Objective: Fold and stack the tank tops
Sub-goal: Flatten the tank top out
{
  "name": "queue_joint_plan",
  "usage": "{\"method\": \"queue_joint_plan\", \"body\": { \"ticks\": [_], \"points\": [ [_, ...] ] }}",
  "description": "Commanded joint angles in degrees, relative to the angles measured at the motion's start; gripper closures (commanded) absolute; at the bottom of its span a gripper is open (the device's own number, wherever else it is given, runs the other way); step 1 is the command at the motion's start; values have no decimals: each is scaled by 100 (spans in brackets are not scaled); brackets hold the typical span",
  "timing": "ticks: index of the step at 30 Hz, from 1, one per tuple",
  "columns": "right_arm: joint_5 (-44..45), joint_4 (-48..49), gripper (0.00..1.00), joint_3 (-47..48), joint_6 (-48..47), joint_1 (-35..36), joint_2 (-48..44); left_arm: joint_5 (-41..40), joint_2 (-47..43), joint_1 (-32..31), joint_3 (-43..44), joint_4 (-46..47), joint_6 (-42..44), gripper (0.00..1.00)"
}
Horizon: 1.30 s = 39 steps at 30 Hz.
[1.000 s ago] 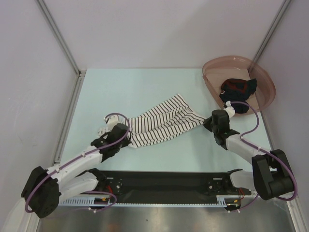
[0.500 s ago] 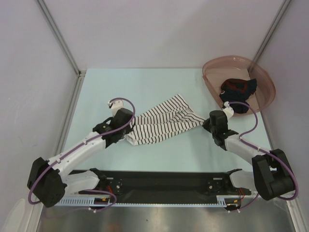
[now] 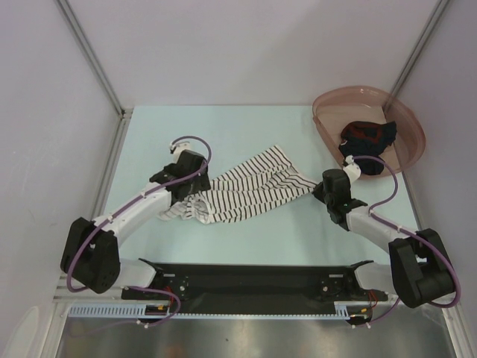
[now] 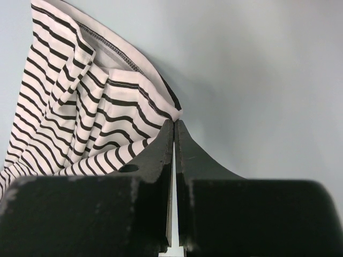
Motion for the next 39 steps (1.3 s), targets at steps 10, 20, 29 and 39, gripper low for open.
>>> {"method": "queue_joint_plan", "body": {
  "ticks": [10,20,29,39],
  "points": [
    [237,27,100,265,-62,35,149,803,-1582,-789,-698,125,-150,27],
    [229,18,100,282,-79,44,158,1533,-906,-798,-1094,775,34,30],
    [211,0,100,309,-88,53,175,1595,-422,-798,-1050,846,60,45],
    [202,-17,100,335,-88,44,202,1402,-131,-798,-1042,732,-10,48]
  ]
}}
